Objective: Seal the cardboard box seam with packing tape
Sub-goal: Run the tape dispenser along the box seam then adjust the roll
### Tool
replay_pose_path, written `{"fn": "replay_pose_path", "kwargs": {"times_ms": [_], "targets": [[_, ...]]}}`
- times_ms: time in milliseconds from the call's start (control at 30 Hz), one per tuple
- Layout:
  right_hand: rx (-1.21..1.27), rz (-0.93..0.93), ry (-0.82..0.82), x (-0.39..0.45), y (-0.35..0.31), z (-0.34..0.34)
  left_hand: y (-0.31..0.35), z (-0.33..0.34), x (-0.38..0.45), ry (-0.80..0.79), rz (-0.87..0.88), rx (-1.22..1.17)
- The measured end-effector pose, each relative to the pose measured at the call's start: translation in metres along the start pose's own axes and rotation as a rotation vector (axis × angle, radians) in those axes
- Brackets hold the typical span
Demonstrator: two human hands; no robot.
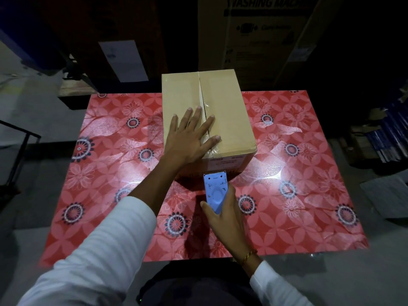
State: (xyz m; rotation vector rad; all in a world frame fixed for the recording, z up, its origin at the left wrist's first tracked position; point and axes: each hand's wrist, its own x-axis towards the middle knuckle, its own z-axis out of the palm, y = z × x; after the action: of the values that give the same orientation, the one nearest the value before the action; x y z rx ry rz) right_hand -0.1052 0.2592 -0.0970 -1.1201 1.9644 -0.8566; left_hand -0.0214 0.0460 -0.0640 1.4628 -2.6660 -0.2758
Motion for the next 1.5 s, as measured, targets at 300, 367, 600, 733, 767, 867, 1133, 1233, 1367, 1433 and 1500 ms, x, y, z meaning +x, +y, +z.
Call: {"fn": "replay_pose_path", "kwargs": {"times_ms": [300,367,600,733,767,867,1133,1233,1367,1433,1500], "targets": [[0.111,0.028,-0.011,-0.012,0.003,0.000,0.000,0.000,0.000,0.010,0.000,0.000],[0.145,0.032,-0.020,-0.014,0.004,0.000,0.000,0.001,0.001,0.010,0.000,0.005],[0.086,0.046,-0.045,-0.021,0.015,0.001,0.001,-0.001,0.000,0.008,-0.003,0.005],[0.066,0.080,-0.066,-0.015,0.013,-0.002,0.000,-0.001,0.000,0.000,-0.001,0.005],[0.053,0.089,-0.066,-0.013,0.011,-0.003,0.000,-0.001,0.000,0.003,0.000,0.006],[-0.044,0.085,-0.051,-0.008,0.009,-0.008,0.000,0.000,0.000,0.007,0.005,0.001],[-0.177,0.135,-0.128,0.010,-0.008,-0.020,0.000,0.000,-0.001,0.019,0.004,-0.010],[-0.209,0.156,-0.128,0.014,-0.014,-0.022,0.001,0.001,-0.001,0.018,0.005,-0.002],[-0.256,0.166,-0.102,0.019,-0.021,-0.023,0.000,0.001,-0.001,0.020,0.006,-0.006],[-0.280,0.167,-0.116,0.019,-0.024,-0.023,0.000,0.002,-0.001,0.022,0.008,-0.002],[-0.298,0.168,-0.120,0.022,-0.026,-0.025,0.000,0.002,-0.001,0.014,0.012,0.000]]}}
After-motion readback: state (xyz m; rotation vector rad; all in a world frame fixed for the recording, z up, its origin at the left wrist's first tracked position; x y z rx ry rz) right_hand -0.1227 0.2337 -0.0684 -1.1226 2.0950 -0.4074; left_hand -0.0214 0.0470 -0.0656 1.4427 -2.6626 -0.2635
